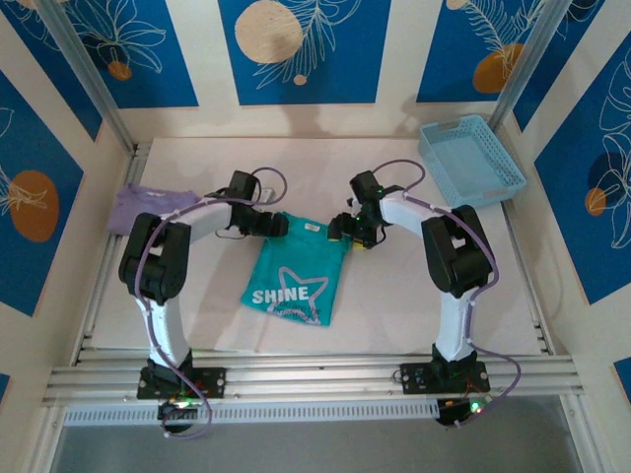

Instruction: Fold the inside-out t-shirt

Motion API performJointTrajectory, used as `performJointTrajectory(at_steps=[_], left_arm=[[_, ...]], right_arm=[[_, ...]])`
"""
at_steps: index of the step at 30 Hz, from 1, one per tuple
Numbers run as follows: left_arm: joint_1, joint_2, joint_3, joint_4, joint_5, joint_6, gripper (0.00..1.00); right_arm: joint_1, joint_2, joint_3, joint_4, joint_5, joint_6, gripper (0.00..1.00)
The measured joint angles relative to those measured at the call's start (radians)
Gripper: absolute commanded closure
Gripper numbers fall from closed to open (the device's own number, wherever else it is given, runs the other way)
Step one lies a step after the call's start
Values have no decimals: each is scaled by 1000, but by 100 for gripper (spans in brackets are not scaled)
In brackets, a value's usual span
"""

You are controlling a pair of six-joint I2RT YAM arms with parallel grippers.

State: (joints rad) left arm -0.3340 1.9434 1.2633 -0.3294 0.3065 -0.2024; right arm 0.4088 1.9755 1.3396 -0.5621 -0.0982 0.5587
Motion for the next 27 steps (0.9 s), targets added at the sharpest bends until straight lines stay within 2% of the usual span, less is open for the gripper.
performJointTrajectory(at_steps=[5, 9, 18, 24, 27], left_arm=[[0, 34, 21, -2, 26, -1, 26], [6, 37, 25, -5, 35, -8, 35], [34, 60, 25, 11, 74, -30, 66], [35, 88, 25, 53, 137, -51, 97], [37, 89, 23, 76, 166, -60, 100]], right_arm=[[14, 48, 62, -27, -7, 5, 36], [22, 76, 99, -41, -12, 8, 44], [33, 101, 106, -17, -52, 23, 74], [32, 98, 92, 40, -64, 26, 88], [29, 77, 60, 76, -66, 25, 93]])
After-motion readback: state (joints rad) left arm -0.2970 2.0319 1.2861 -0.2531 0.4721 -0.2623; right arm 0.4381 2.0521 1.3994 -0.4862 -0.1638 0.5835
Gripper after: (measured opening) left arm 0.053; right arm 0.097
